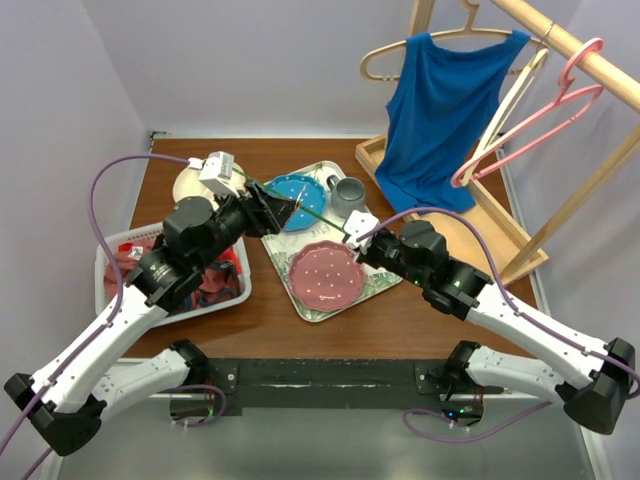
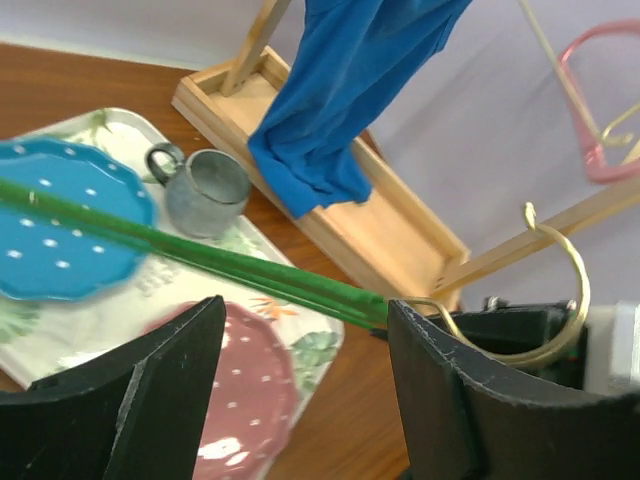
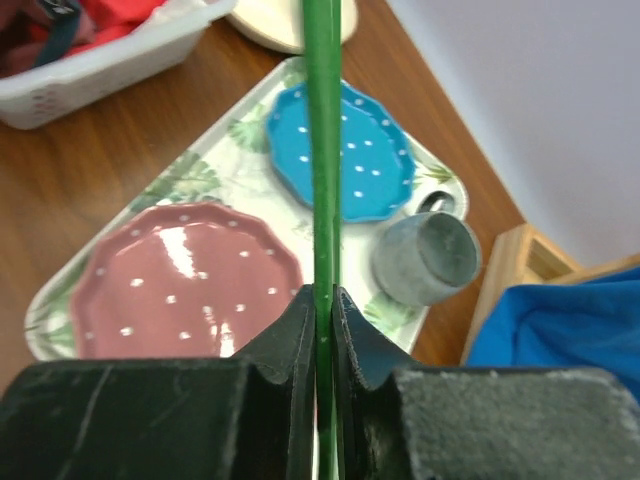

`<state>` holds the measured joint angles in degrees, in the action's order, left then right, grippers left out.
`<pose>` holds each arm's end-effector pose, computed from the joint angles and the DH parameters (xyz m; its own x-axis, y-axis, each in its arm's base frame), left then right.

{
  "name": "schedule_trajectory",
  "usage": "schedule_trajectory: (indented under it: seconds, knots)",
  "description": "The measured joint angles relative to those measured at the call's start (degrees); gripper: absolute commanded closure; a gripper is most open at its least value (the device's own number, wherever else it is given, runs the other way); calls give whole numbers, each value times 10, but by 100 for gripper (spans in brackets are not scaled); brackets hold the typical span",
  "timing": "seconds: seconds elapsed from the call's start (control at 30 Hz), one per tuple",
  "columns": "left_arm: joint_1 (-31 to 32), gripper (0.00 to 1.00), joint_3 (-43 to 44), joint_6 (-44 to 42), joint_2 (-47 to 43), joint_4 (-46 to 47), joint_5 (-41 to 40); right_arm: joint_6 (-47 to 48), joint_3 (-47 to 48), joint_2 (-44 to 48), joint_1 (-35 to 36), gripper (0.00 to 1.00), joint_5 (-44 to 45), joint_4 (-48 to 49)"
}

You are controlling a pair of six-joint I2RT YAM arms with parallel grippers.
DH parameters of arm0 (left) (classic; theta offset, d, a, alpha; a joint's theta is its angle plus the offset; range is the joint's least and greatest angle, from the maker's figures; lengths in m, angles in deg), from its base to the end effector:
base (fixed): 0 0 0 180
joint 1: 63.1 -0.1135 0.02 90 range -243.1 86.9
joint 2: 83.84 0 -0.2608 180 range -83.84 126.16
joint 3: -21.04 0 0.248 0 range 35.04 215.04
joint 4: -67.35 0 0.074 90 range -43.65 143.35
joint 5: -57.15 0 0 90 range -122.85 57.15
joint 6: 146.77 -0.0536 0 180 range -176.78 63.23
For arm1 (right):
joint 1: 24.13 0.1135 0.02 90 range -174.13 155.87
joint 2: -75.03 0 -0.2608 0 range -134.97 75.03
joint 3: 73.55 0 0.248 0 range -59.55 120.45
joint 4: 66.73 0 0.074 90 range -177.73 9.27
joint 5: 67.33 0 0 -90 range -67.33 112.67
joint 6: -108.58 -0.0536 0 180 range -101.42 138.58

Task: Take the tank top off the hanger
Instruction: Place the hanger at the clothesline.

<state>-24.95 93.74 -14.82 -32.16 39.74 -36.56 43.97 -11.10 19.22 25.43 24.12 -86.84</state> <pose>0.1723 -0.1310 0.3924 -0.4454 -0.4984 -0.7438 0.3605 0.6606 -0.6585 0.1592 0.1847 0.3282 0.1829 -0.4462 -0.8760 -0.7377 0.5267 -0.4223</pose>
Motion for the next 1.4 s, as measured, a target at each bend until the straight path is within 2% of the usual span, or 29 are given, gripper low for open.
schedule_trajectory:
  seconds: [0.23,0.37,0.57,0.77,1.07,1.4]
  knots:
    - [1,29,10,-240,-32,-46,-9,-86,17,10,-1,100,-73,-70]
    - [1,28,44,-363,-37,-91,-2,-131,25,24,-1,100,-103,-119]
    - [1,26,93,-502,-33,-154,80,-201,26,75,-1,100,-118,-150]
    - [0,24,97,-562,-23,-225,173,-238,38,97,-4,100,-125,-161]
    - [-3,24,174,-621,32,-306,257,-244,83,129,-5,100,-159,-191]
    - [-6,27,215,-656,91,-360,294,-207,123,159,-5,100,-157,-263]
